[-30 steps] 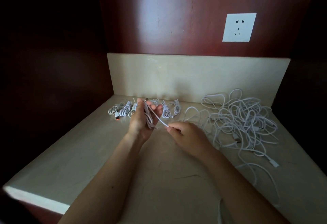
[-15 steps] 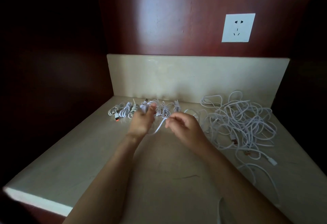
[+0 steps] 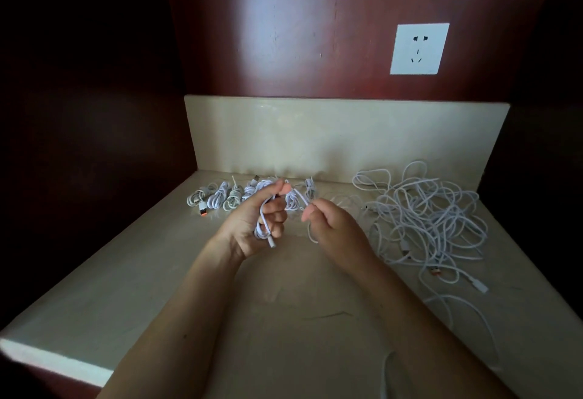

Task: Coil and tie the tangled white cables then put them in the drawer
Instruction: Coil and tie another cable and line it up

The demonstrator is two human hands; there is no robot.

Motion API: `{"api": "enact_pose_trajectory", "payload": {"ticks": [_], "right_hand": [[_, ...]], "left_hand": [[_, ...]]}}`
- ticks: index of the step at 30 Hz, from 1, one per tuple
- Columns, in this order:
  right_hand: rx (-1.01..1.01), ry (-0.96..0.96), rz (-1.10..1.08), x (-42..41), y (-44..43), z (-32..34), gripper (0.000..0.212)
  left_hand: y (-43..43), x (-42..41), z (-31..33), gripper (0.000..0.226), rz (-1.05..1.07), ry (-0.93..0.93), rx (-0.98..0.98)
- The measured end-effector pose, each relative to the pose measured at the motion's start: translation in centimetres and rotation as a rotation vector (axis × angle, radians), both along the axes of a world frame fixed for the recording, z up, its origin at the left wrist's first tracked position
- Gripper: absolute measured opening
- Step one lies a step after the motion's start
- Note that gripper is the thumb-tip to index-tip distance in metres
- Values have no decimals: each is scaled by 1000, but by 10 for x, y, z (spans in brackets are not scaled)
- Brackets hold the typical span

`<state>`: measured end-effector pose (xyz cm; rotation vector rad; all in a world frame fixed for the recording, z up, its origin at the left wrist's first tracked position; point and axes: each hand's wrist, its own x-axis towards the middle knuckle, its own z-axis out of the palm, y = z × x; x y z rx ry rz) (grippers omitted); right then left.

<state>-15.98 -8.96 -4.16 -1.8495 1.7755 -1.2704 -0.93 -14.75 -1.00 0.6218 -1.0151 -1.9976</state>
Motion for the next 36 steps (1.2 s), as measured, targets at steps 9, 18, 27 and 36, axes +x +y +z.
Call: {"api": "enact_pose_trajectory", "payload": {"ticks": [9, 18, 27, 36], "right_hand": [[143, 227, -144, -8, 0, -4, 34], [86, -410, -18, 2, 6, 19, 41], [138, 73, -54, -10, 2, 14, 27], [-28, 40, -82, -4, 3, 13, 14]], "left_hand": [[-15, 13, -9, 16, 171, 27, 53], [-3, 6, -14, 23, 169, -659, -417], [9, 2, -8, 37, 28, -802, -589], [7, -2, -8, 28, -83, -708, -425]]}}
